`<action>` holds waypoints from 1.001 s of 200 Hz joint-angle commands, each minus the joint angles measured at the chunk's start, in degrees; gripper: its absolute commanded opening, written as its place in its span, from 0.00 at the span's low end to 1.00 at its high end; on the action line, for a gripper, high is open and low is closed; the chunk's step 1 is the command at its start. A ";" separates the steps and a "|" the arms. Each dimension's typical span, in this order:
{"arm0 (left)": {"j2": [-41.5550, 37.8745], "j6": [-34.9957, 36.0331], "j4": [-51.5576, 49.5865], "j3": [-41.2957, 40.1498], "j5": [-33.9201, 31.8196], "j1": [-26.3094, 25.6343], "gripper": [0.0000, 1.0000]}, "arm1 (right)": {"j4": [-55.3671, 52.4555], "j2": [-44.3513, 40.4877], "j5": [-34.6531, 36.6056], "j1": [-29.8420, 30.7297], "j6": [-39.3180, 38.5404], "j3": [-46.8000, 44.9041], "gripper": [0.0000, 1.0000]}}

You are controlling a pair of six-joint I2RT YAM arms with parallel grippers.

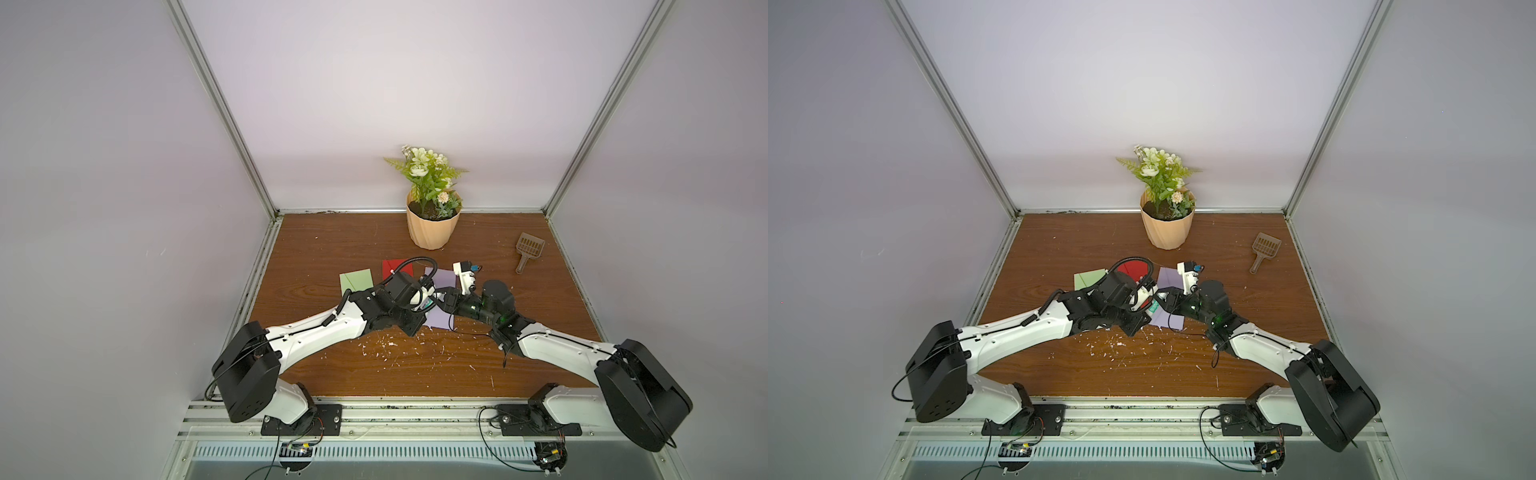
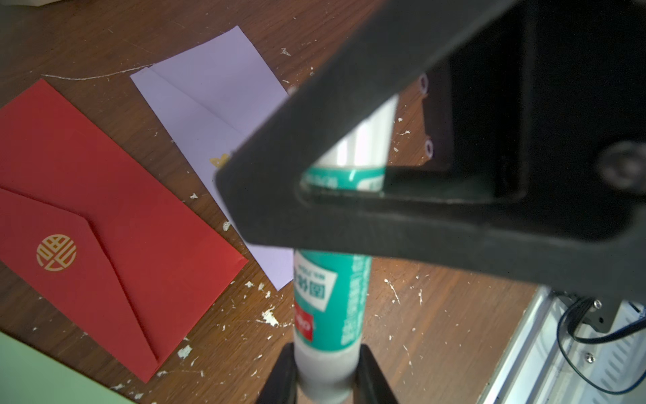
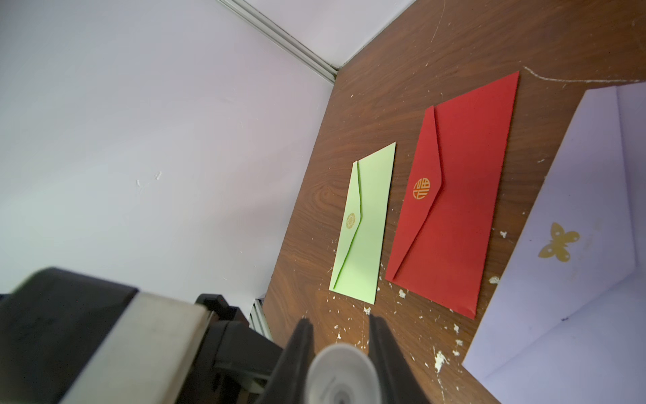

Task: Seal the envelope with a glue stick
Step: Close the lid of the glue stick.

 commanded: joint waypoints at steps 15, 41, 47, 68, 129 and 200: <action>-0.51 0.71 11.57 6.34 -1.41 0.86 0.25 | -10.03 0.16 -6.34 4.39 -4.25 1.21 0.00; -1.21 -1.17 14.60 5.52 -2.89 1.76 0.25 | -8.82 1.49 -6.67 5.47 -2.66 0.91 0.00; -1.15 -1.38 14.91 5.54 -3.38 1.74 0.25 | -8.47 1.89 -6.60 5.85 -2.36 0.76 0.00; -1.32 -1.41 15.45 5.54 -4.41 1.78 0.25 | -8.51 2.72 -6.11 6.45 -2.16 0.47 0.00; -1.45 -1.48 15.25 4.16 -0.60 1.90 0.34 | -11.20 1.60 -4.70 4.66 -2.02 1.96 0.00; -3.00 -1.78 15.88 0.87 1.47 1.94 0.72 | -10.44 -1.57 -8.10 -4.31 1.07 2.25 0.00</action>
